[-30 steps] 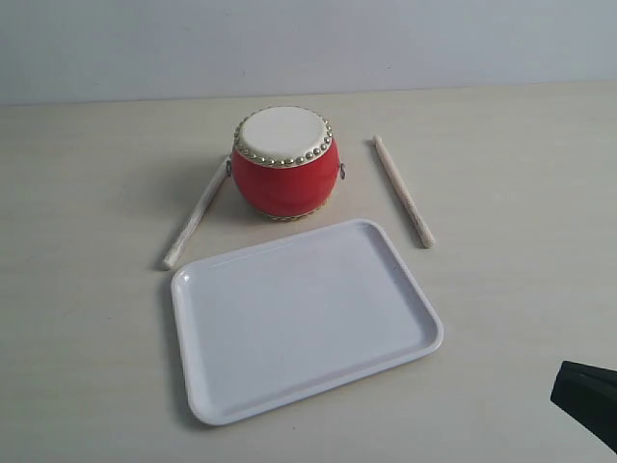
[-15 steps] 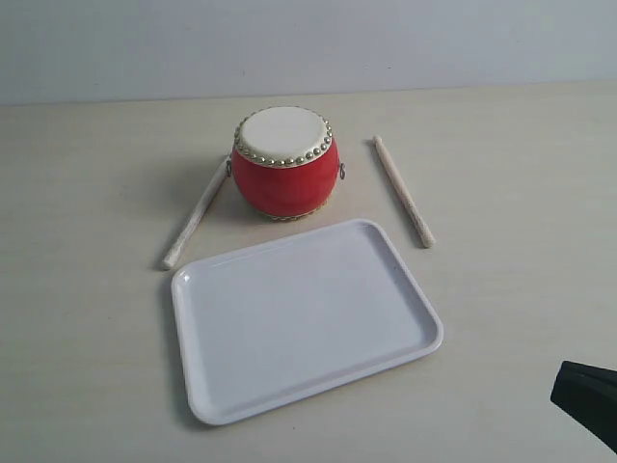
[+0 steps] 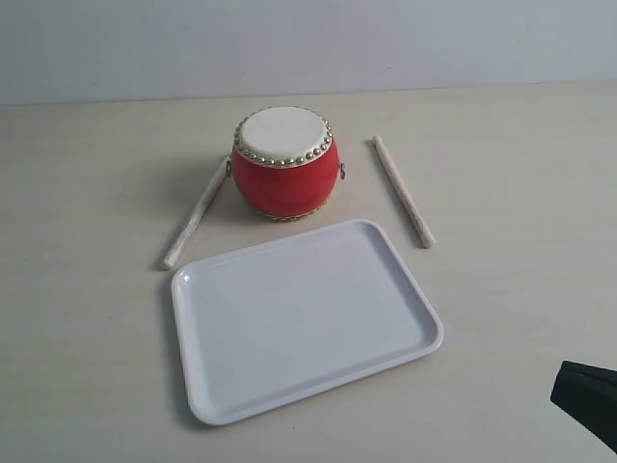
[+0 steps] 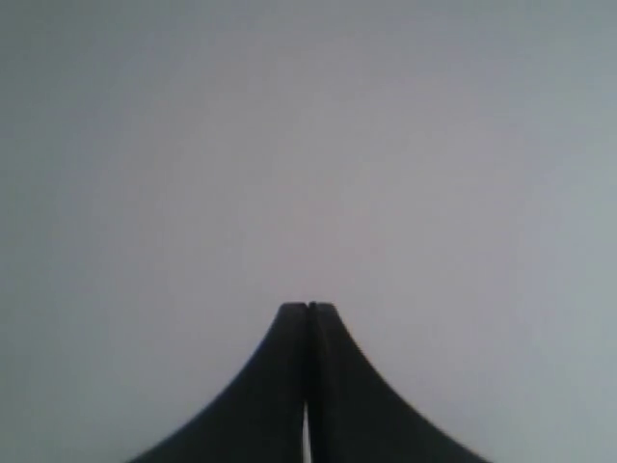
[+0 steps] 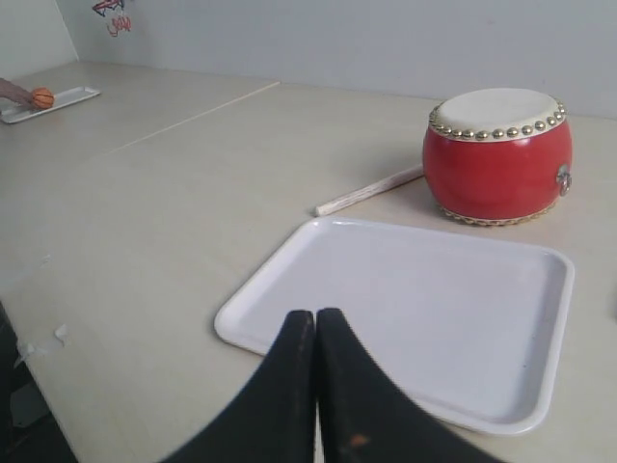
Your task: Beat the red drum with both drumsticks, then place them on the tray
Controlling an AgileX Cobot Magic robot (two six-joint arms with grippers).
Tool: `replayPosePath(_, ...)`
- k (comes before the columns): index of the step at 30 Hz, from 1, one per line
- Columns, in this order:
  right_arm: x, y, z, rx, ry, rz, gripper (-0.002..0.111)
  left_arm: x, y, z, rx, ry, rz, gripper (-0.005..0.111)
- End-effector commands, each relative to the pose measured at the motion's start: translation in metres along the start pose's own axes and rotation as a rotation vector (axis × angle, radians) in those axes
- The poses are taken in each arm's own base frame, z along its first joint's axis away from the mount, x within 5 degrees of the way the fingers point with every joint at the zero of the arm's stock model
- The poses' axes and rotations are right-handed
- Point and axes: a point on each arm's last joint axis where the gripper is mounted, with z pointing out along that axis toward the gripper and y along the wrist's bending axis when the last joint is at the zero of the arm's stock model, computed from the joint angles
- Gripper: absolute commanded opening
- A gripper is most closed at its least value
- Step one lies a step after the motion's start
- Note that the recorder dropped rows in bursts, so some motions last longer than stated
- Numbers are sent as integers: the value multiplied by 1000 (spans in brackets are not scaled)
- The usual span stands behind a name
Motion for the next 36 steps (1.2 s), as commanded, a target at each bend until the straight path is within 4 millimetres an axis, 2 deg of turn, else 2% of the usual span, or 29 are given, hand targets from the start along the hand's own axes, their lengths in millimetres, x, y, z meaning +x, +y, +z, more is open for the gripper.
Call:
replayPosePath(1, 0, 0, 0, -1, -11, -9, 0, 43, -15, 99, -13, 431, 132, 0)
replayPosePath(2, 0, 0, 0, -1, -11, -9, 0, 51, -18, 117, -8, 499, 143, 0)
replayPosePath(3, 0, 0, 0, -1, -11, -9, 0, 74, -17, 136, -7, 641, 175, 0)
replayPosePath(4, 0, 0, 0, -2, -11, -8, 0, 84, -18, 152, -2, 720, 190, 0)
replayPosePath(6, 0, 0, 0, -2, -11, -8, 0, 121, -15, 178, -11, 951, 210, 0)
replayPosePath(9, 0, 0, 0, -2, -11, -8, 0, 175, -6, 197, -33, 1291, 226, 0)
replayPosePath(11, 0, 0, 0, -2, -11, -8, 0, 197, -2, 200, -26, 1488, 239, 0)
replayPosePath(12, 0, 0, 0, -2, -11, -8, 0, 215, 2, 196, -10, 1635, 258, 0)
replayPosePath(14, 0, 0, 0, -2, -11, -8, 0, 236, 3, 191, 56, 1815, 301, 0)
replayPosePath(17, 0, 0, 0, -2, -11, -8, 0, 269, 1, 176, 98, 2006, 330, 0)
replayPosePath(19, 0, 0, 0, -2, -11, -8, 0, 286, -6, 165, 132, 2071, 372, 0)
replayPosePath(24, 0, 0, 0, -2, -11, -8, 0, 327, -38, 138, 239, 2171, 487, 2)
replayPosePath(26, 0, 0, 0, -2, -11, -8, 0, 341, -51, 126, 288, 2199, 502, 8)
replayPosePath(33, 0, 0, 0, -1, -11, -10, 0, 388, -82, 89, 372, 2243, 523, 45)
replayPosePath(36, 0, 0, 0, -1, -11, -10, 0, 404, -91, 78, 377, 2230, 517, 50)
